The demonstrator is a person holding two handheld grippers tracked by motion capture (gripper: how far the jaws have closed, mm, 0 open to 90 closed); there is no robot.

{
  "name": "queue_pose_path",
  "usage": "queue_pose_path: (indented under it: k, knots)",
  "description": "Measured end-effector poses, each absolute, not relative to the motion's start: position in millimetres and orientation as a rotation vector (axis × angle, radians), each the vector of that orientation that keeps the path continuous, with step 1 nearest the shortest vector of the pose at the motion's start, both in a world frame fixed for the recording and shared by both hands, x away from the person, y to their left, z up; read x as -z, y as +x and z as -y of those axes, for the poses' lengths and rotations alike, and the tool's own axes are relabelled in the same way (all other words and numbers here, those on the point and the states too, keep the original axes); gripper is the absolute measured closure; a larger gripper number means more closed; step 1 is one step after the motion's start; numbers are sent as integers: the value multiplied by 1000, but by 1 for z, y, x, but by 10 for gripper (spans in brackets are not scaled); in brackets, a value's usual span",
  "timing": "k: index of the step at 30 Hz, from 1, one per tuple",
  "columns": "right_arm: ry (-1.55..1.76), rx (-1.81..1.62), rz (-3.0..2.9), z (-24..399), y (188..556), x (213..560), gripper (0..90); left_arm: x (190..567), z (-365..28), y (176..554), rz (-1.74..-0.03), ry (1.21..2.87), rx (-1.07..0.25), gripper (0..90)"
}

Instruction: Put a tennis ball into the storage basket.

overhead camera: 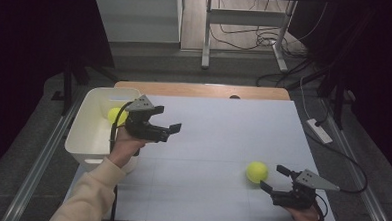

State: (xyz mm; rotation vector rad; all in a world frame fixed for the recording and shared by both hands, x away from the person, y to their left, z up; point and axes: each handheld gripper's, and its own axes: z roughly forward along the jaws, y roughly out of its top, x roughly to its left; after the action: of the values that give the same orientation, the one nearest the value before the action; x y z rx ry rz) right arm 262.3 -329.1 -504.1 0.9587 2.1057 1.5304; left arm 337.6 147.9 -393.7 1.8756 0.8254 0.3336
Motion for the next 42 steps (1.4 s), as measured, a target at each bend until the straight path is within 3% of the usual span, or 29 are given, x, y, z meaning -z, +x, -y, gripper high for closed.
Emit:
queue_pose_path:
  k: [42]
  knots:
    - [956,-1541,-2107,327,264,504,100,428,-90,344,-761,1939,-227,79]
